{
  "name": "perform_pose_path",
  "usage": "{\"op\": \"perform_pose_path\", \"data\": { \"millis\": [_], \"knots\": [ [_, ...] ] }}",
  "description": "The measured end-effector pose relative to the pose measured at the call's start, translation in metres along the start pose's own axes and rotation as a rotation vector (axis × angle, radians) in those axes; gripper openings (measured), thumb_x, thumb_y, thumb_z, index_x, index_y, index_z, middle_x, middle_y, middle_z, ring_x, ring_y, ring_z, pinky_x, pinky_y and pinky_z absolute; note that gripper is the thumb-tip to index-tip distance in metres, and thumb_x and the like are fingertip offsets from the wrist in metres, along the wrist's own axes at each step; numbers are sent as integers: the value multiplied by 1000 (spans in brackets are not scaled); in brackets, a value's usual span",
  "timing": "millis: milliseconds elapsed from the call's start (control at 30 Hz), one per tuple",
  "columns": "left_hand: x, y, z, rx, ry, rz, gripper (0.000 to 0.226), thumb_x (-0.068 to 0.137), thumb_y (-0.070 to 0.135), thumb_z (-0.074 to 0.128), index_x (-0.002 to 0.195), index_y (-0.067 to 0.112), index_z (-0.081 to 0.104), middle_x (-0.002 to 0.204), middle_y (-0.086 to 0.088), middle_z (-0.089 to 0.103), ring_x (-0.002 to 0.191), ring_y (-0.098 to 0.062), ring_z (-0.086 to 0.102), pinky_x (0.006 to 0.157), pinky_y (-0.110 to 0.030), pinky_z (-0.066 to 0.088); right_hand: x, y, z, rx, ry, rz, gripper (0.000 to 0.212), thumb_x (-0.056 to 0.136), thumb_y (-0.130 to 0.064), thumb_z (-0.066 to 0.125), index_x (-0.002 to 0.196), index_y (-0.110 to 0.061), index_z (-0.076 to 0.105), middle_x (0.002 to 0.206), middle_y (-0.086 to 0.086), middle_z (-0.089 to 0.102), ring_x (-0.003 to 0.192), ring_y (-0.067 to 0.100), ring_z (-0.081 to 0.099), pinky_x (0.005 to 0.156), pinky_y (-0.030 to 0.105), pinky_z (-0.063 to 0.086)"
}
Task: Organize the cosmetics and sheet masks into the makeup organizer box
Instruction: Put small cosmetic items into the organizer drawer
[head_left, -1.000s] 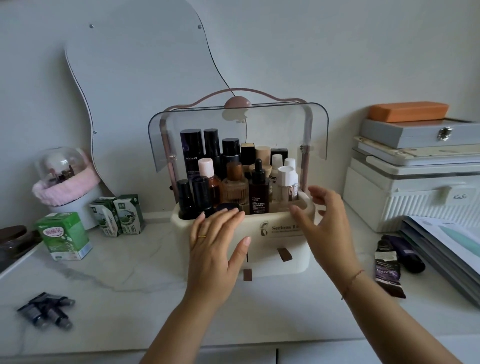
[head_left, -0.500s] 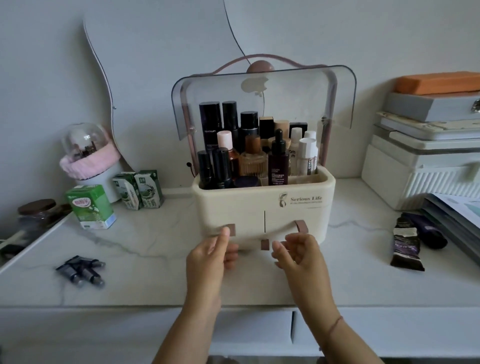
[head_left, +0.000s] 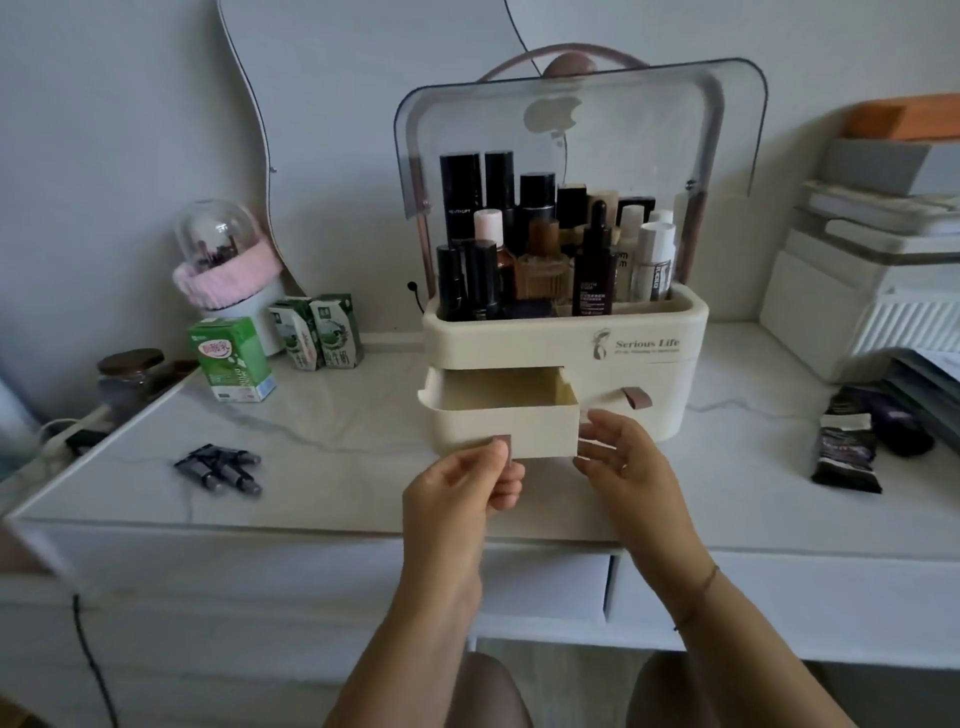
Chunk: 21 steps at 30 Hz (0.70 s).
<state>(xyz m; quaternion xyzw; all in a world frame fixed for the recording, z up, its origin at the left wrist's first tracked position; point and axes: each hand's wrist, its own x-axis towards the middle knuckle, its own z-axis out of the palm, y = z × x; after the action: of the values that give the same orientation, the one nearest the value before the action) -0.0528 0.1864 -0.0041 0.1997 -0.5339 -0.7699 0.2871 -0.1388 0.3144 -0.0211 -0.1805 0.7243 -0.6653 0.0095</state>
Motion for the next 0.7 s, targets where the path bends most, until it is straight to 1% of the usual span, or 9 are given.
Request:
{"op": "perform_pose_path", "data": {
  "millis": [100, 233, 300, 433, 500, 567, 633, 667, 700],
  "knots": [
    [-19, -1, -4, 13, -32, 16, 16, 82, 12, 69, 68, 12, 77, 65, -11, 71, 57, -13, 64, 54, -20, 51, -7, -8, -2, 179, -5, 19, 37, 93, 5, 46, 126, -10, 54, 116, 6, 66, 100, 15, 66, 88, 26, 55],
    [-33, -6, -9, 16, -40, 45, 11, 82, 12, 69, 73, 8, 75, 65, -12, 71, 57, -14, 63, 54, -20, 51, -23, -18, 2, 257, -18, 15, 29, 99, -16, 40, 119, -17, 62, 112, 2, 69, 104, 17, 65, 96, 40, 50],
    [-36, -6, -10, 7, -50, 58, 12, 77, 19, 72, 75, 8, 75, 66, -12, 71, 57, -13, 63, 54, -20, 51, -29, -20, 4, 262, -2, 5, 29, 100, -21, 40, 116, -17, 63, 111, 2, 70, 106, 18, 64, 97, 42, 49],
    [-37, -4, -19, 63, -58, 83, 28, 69, 36, 74, 77, 9, 74, 69, -10, 73, 61, -12, 65, 56, -19, 51, -44, -15, 10, 206, 57, -46, 25, 99, -25, 42, 110, -22, 64, 104, -2, 70, 102, 16, 64, 93, 37, 50],
    [-32, 1, -37, 131, 20, 136, 33, 68, 43, 72, 74, 11, 71, 63, -5, 70, 56, -9, 62, 53, -18, 49, -51, -11, 13, 153, 127, -81, 19, 98, -25, 43, 104, -28, 61, 100, -8, 67, 98, 12, 64, 88, 32, 52],
    [-18, 12, -69, 234, 161, 225, 28, 73, 45, 69, 73, 16, 67, 58, 2, 66, 53, -5, 58, 52, -17, 47, -59, -8, 15, 98, 262, -103, 16, 97, -23, 44, 94, -35, 55, 95, -10, 63, 92, 13, 64, 80, 28, 54],
    [0, 27, -108, 339, 313, 286, 17, 83, 39, 67, 80, 22, 67, 66, 6, 66, 62, -7, 60, 59, -21, 49, -76, -7, 22, 53, 398, -107, 21, 95, -18, 46, 84, -35, 52, 84, -9, 61, 80, 14, 62, 74, 33, 52],
    [9, 34, -128, 385, 377, 297, 13, 86, 36, 64, 85, 23, 66, 75, 3, 69, 70, -11, 62, 65, -26, 50, -89, -7, 30, 62, 410, -111, 22, 94, -15, 49, 82, -33, 52, 78, -6, 61, 74, 15, 60, 70, 33, 50],
    [18, 39, -146, 426, 431, 302, 13, 88, 35, 63, 89, 23, 65, 84, -2, 70, 78, -16, 63, 71, -31, 52, -104, -8, 43, 77, 372, -128, 22, 93, -13, 52, 81, -31, 53, 75, -4, 61, 69, 15, 59, 65, 30, 48]
  ]
}}
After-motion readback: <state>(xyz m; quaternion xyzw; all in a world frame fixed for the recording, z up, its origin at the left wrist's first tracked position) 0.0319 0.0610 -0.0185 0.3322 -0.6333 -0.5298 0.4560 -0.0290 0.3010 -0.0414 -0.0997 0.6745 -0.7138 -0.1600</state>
